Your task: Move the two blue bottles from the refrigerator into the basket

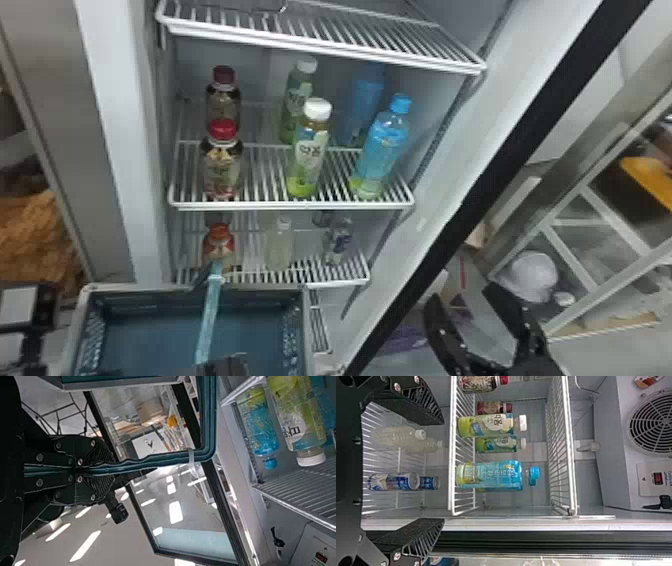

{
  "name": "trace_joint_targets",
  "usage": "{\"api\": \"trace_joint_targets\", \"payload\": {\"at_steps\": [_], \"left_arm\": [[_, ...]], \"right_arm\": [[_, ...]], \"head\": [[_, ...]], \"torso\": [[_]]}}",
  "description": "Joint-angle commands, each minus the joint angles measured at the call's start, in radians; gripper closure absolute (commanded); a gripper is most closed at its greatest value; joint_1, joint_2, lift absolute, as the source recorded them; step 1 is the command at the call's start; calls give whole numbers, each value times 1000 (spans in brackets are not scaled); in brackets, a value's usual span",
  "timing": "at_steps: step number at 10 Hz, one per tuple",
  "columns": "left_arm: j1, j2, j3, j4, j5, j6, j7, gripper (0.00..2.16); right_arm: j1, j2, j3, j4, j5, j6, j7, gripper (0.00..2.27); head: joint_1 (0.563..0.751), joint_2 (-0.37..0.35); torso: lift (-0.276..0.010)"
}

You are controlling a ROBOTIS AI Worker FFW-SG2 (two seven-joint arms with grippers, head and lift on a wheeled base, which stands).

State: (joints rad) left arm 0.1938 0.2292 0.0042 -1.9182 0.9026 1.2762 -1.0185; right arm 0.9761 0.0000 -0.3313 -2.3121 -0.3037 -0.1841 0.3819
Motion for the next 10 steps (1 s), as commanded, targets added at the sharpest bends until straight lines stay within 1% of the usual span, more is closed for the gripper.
{"api": "trace_joint_targets", "payload": {"at_steps": [1,3,4,6,8,10], "left_arm": [[0,-1,0,0,1,0,0,1173],[-2,-4,0,-2,1,0,0,1173],[-5,-7,0,-2,1,0,0,1173],[-10,-11,0,-2,1,0,1,1173],[-12,-13,-1,-2,2,0,0,1173],[-15,-17,-1,-2,4,-2,1,1173]], "right_arm": [[-2,1,0,1,0,0,0,140],[-12,1,0,4,0,0,-5,140],[-31,1,0,4,5,0,-6,137],[-88,1,2,1,25,29,-23,136],[-149,1,17,38,25,54,-49,137],[-210,1,28,60,49,83,-69,137]], "head": [[695,-350],[695,-350],[695,-350],[695,-350],[695,-350],[695,-350]], "torso": [[0],[0],[0],[0],[0],[0]]}}
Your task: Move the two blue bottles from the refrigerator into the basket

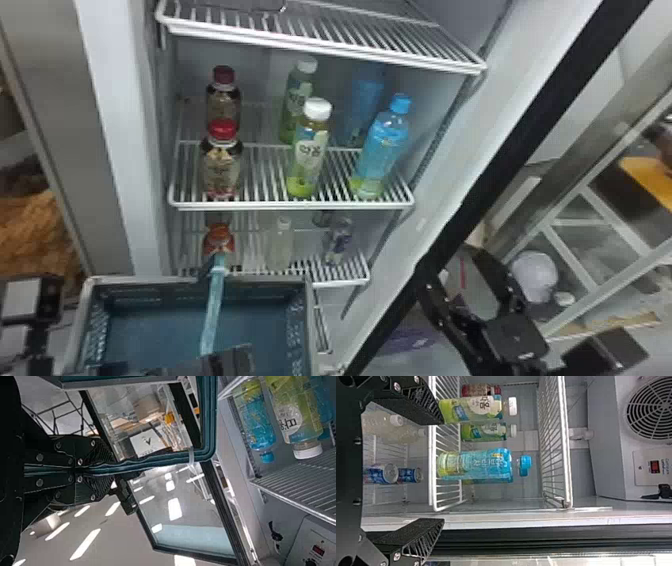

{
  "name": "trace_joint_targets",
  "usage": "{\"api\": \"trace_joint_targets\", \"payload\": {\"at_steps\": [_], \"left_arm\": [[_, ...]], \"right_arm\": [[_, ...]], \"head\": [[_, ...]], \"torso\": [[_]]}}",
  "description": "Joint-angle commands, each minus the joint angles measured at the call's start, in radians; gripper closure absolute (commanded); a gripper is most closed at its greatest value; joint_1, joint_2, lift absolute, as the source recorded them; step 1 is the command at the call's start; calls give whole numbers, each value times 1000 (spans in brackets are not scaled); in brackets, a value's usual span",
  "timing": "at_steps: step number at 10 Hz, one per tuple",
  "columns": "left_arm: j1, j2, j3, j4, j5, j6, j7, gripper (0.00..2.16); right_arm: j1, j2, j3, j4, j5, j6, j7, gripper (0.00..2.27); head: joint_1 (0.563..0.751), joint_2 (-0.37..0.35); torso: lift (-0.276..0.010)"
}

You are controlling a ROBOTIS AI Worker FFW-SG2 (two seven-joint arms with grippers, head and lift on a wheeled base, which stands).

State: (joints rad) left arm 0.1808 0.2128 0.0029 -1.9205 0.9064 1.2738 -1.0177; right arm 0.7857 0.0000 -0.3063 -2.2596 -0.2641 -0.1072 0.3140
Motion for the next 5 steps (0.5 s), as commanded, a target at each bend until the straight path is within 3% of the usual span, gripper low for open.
{"api": "trace_joint_targets", "payload": {"at_steps": [1,5], "left_arm": [[-4,-3,-3,0,0,0,1,1173],[-9,-3,-9,0,0,0,2,1173]], "right_arm": [[-47,1,10,20,8,14,-9,137],[-140,1,38,47,22,75,-49,136]], "head": [[695,-350],[695,-350]], "torso": [[0],[0]]}}
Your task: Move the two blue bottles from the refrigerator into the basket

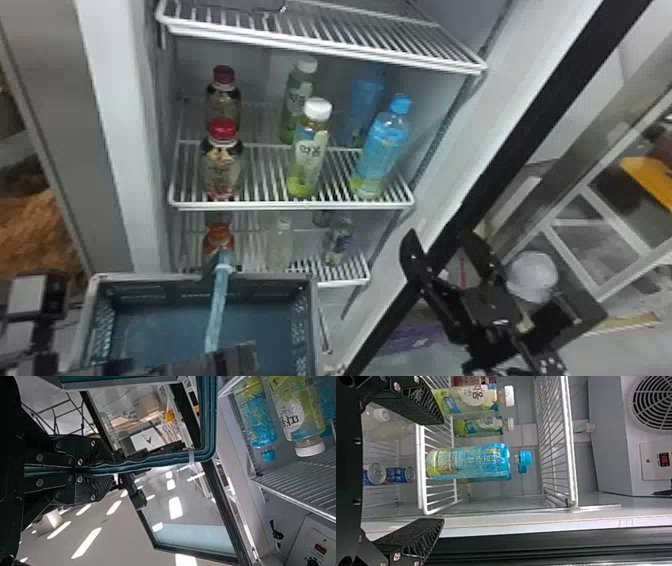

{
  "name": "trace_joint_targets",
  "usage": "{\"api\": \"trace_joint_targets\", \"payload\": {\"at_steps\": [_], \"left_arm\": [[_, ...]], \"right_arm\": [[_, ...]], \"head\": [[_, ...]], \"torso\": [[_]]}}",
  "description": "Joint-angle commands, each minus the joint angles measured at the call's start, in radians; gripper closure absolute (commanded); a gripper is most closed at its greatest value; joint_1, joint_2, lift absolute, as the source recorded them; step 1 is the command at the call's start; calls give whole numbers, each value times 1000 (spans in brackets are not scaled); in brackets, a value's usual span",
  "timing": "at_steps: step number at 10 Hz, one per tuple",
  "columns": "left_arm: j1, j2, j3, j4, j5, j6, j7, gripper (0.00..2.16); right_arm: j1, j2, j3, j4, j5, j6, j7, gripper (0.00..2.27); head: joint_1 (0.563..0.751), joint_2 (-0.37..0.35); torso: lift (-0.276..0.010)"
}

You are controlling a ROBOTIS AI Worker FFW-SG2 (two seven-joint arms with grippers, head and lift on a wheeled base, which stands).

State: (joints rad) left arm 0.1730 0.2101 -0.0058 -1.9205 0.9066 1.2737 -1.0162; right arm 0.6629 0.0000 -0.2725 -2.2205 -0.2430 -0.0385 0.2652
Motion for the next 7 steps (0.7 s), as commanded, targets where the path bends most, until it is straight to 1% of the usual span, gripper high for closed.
{"api": "trace_joint_targets", "payload": {"at_steps": [1,3,7], "left_arm": [[-1,0,-3,0,0,0,1,1173],[-9,0,-10,0,0,0,2,1173],[-11,0,-13,0,2,0,4,1173]], "right_arm": [[-47,1,9,20,2,21,-9,136],[-106,1,12,47,8,48,-11,136],[-194,1,16,99,37,85,-23,139]], "head": [[695,-350],[695,-350],[695,-350]], "torso": [[0],[0],[0]]}}
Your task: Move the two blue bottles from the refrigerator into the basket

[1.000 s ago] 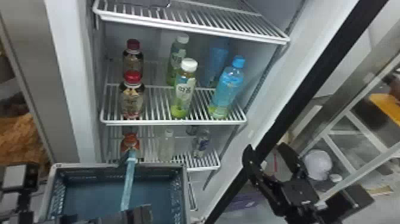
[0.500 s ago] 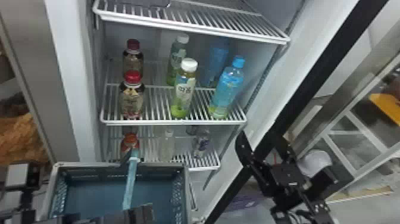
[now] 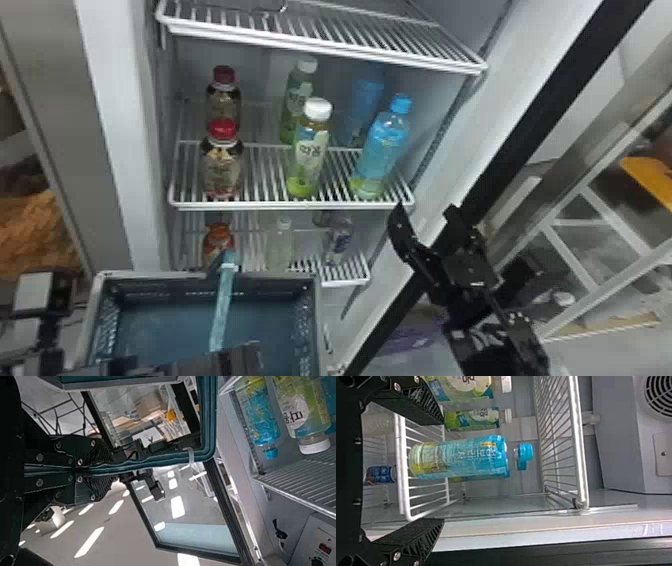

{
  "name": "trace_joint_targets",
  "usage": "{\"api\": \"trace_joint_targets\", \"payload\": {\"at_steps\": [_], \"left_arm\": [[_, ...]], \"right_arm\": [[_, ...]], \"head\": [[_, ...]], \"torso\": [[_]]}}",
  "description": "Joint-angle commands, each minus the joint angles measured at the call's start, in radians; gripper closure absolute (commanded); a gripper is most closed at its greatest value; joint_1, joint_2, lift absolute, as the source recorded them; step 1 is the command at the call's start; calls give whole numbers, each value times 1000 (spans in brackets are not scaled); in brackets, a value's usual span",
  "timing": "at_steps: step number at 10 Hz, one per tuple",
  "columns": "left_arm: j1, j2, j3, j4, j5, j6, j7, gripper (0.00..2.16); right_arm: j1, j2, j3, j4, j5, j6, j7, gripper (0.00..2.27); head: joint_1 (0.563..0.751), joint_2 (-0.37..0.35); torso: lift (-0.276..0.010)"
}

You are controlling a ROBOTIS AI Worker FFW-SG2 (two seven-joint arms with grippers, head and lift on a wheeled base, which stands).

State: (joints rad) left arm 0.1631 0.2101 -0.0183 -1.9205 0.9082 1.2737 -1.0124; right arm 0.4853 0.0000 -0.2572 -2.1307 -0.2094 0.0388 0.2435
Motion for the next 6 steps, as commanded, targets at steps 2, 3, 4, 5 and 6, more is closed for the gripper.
{"api": "trace_joint_targets", "payload": {"at_steps": [2,3,4,5,6], "left_arm": [[-1,0,-2,0,1,0,1,1173],[-1,0,-3,0,3,0,3,1173],[-1,0,-3,0,3,2,3,1173],[-1,0,-3,0,3,2,3,1173],[-1,0,-5,0,3,2,5,1173]], "right_arm": [[-71,0,16,41,15,35,-3,137],[-100,-9,24,58,18,47,-4,136],[-122,-14,26,73,25,54,-4,137],[-144,-20,30,87,27,69,-9,139],[-166,-26,39,102,28,72,-12,139]], "head": [[695,-350],[695,-350],[695,-350],[695,-350],[695,-350]], "torso": [[0],[0],[0],[0],[0]]}}
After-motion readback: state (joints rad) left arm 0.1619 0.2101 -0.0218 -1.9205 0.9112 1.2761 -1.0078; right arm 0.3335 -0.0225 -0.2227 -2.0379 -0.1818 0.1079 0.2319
